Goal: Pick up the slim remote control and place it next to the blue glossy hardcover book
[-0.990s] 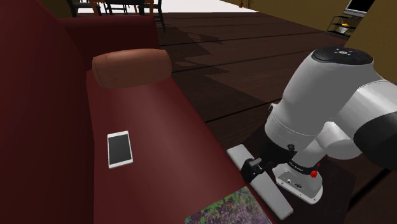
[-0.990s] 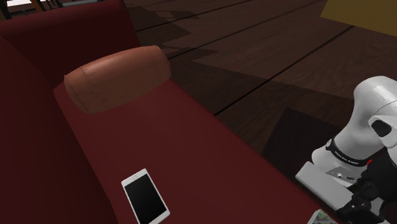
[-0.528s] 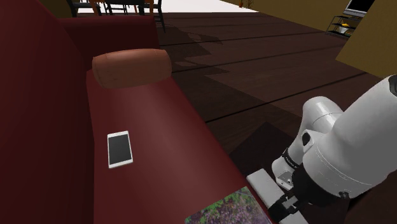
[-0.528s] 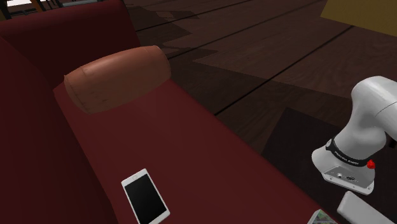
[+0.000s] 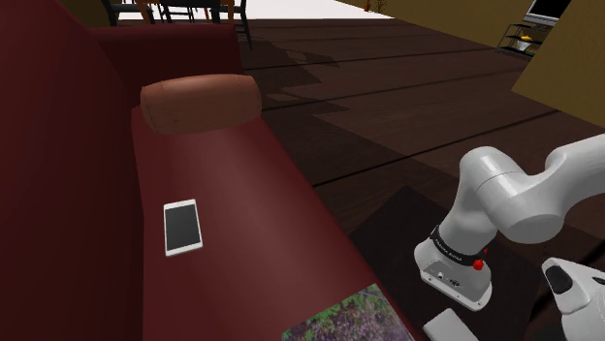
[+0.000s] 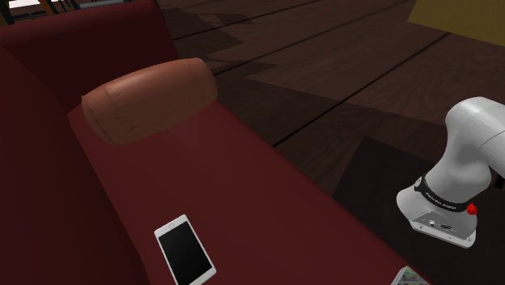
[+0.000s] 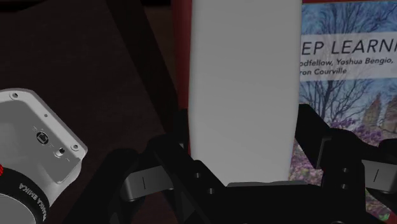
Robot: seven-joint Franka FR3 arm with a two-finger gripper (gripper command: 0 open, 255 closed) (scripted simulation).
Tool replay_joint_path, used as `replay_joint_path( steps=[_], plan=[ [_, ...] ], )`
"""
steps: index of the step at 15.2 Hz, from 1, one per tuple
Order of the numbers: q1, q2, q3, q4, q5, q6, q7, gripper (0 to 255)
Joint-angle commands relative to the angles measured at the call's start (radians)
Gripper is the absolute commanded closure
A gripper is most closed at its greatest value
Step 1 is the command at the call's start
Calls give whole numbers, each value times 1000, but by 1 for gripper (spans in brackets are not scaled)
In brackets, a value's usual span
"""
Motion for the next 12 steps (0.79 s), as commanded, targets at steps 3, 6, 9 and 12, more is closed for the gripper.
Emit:
replay_joint_path(
  steps=[3,6,9,12],
  plan=[
    [-12,26,97,92,37,-3,101,255],
    [-34,44,168,168,58,-7,172,255],
    [-68,63,243,252,73,-11,241,255],
    [-108,75,318,322,91,-6,296,255]
  ],
)
